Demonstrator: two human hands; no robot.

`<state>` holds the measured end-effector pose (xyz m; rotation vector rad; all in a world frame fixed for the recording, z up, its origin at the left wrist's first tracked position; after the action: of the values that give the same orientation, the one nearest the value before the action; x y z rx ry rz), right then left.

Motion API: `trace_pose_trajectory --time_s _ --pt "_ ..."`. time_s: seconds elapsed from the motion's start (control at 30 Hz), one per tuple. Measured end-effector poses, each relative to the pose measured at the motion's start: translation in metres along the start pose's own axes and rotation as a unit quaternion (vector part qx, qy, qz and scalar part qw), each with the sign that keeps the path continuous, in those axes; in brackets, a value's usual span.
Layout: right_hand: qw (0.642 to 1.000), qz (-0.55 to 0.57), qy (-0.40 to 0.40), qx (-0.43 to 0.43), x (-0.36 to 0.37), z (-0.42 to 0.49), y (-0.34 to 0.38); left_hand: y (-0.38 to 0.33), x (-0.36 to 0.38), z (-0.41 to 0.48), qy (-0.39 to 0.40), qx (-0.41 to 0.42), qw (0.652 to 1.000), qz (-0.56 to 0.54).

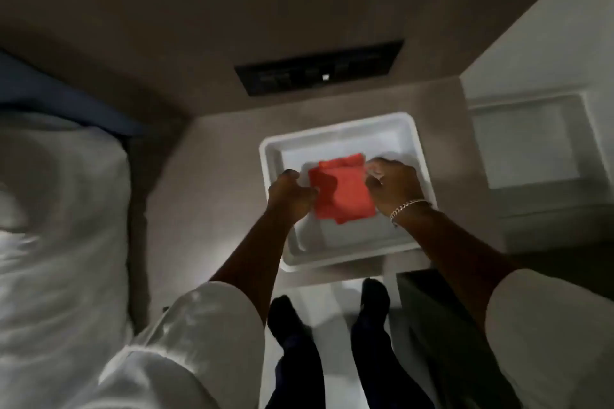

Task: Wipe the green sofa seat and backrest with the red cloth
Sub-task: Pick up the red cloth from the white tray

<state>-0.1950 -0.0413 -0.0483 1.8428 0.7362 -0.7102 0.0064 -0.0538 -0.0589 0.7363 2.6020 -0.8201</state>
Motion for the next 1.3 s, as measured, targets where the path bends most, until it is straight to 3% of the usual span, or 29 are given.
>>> trace_pose_trajectory --time_s 0.2,0.3,0.47,0.67,0.77,1.03,1.3 --pt "0.990 0.082 -0.102 0.060 0.026 0.003 -0.024 0.003 0.030 0.021 -0.067 0.001 0.993 -0.099" --pt "0.980 0.115 -0.143 0.080 0.013 -0.013 -0.024 0.001 0.030 0.010 -0.037 -0.003 0.989 -0.144" --pt "0.950 0.171 -0.243 0.090 -0.042 -0.086 -0.009 -0.029 0.018 -0.055 0.024 0.059 0.987 -0.146" --pt "0.871 0.274 -0.385 0.134 -0.126 -0.231 -0.006 -0.073 0.041 -0.193 0.135 0.165 0.974 -0.077" --pt "0.813 0.327 -0.446 0.181 -0.148 -0.311 -0.023 -0.072 0.083 -0.255 0.188 0.206 0.960 -0.023" --pt "0.673 0.333 -0.566 0.341 -0.134 -0.541 -0.132 0.027 0.257 -0.398 0.312 0.233 0.910 0.144" --pt "0.625 0.289 -0.558 0.463 -0.049 -0.722 -0.280 0.188 0.439 -0.470 0.349 0.228 0.862 0.289"
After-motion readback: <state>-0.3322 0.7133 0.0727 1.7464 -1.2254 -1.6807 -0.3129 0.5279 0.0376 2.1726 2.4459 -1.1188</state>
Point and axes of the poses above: each hand's wrist, its own z-axis towards the middle knuckle, its own x-axis out of the palm, y = z × x, the point moved 8 cm from there along z, towards the middle knuckle, and after that the axes turned 6 degrees about -x, right-handed, at the moved point
